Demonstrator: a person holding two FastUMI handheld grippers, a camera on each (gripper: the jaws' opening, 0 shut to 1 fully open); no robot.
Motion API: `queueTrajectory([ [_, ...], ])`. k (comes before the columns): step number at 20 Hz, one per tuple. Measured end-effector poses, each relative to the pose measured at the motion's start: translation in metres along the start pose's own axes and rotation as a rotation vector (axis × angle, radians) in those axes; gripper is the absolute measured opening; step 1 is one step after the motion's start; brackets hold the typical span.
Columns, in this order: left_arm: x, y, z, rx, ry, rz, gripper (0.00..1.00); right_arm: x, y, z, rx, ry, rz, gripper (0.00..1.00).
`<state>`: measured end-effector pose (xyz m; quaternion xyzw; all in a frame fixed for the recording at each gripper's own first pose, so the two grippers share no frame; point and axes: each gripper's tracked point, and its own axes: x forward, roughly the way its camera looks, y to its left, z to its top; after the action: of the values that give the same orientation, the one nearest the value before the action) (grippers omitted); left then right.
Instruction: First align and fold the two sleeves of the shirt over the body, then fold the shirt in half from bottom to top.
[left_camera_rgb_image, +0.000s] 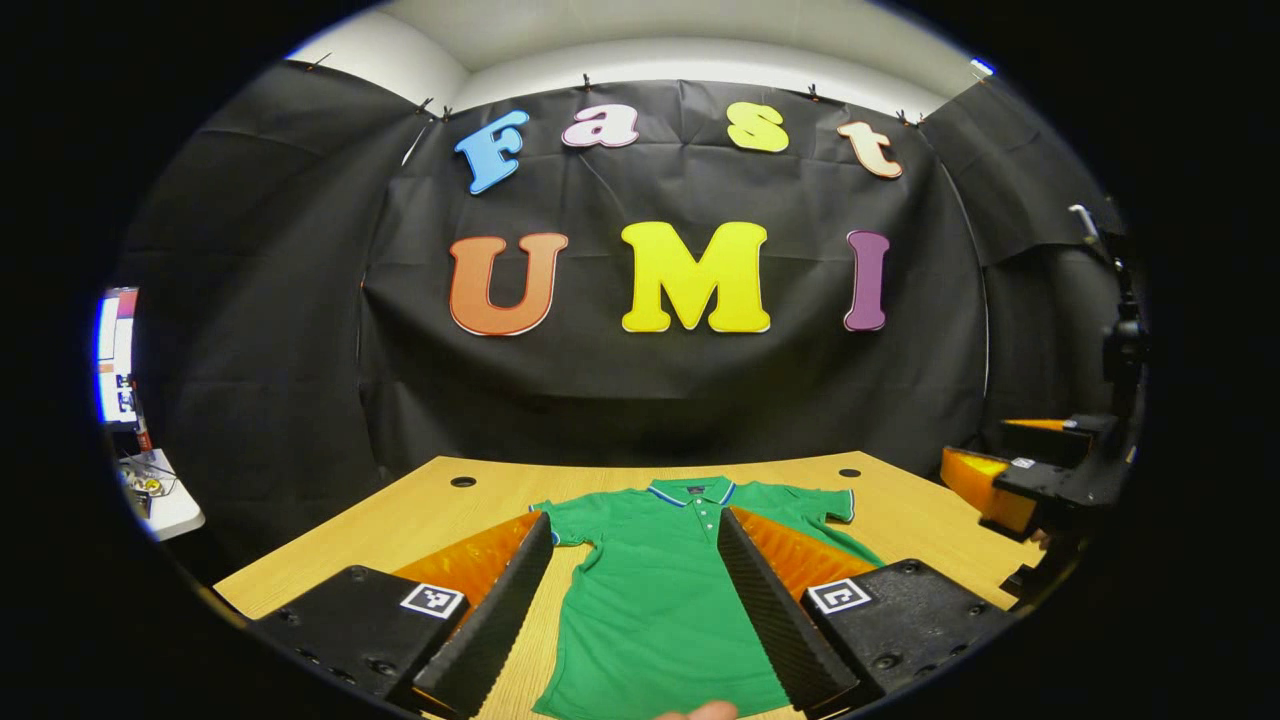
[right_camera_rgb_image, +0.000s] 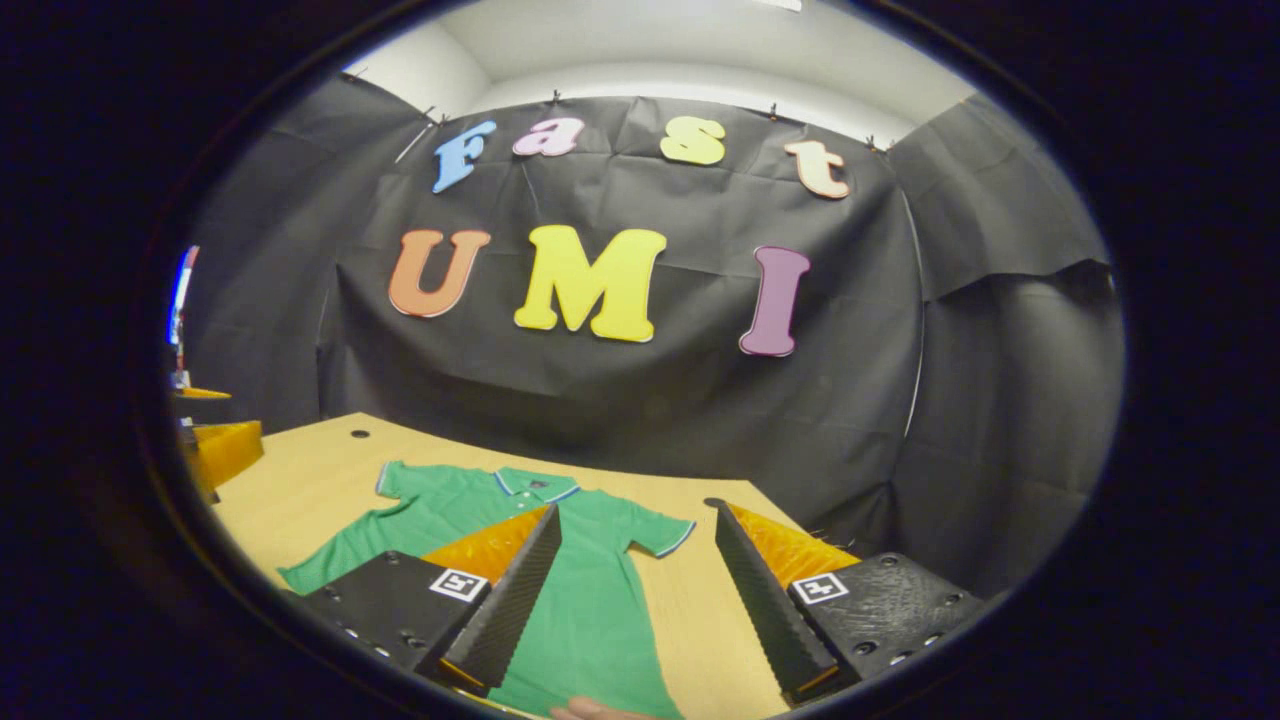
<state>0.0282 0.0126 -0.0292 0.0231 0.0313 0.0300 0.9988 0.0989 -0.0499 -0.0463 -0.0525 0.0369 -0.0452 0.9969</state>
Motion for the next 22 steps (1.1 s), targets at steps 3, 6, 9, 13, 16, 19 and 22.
queueTrajectory([
  [3, 0.009, -0.002, -0.007, 0.032, 0.005, 0.008, 1.00, 0.053, 0.003, -0.003, -0.016, 0.059, -0.014, 0.96],
  [6, 0.018, -0.003, -0.020, 0.027, 0.035, 0.014, 1.00, 0.117, -0.003, -0.023, 0.006, 0.146, -0.026, 0.96],
  [9, 0.024, -0.003, -0.029, -0.001, 0.068, 0.003, 1.00, 0.179, -0.028, -0.073, 0.011, 0.299, -0.103, 0.95],
  [13, 0.029, 0.003, -0.033, -0.027, 0.080, 0.000, 1.00, 0.235, -0.055, -0.139, 0.040, 0.469, -0.185, 0.95],
  [16, 0.033, 0.009, -0.033, -0.035, 0.079, 0.014, 1.00, 0.264, -0.066, -0.172, 0.158, 0.566, -0.208, 0.94],
  [19, 0.037, 0.017, -0.043, -0.034, 0.099, 0.035, 1.00, 0.287, -0.064, -0.195, 0.228, 0.634, -0.214, 0.92],
  [22, 0.044, 0.022, -0.050, -0.032, 0.117, 0.054, 1.00, 0.299, -0.052, -0.202, 0.290, 0.666, -0.161, 0.81],
])
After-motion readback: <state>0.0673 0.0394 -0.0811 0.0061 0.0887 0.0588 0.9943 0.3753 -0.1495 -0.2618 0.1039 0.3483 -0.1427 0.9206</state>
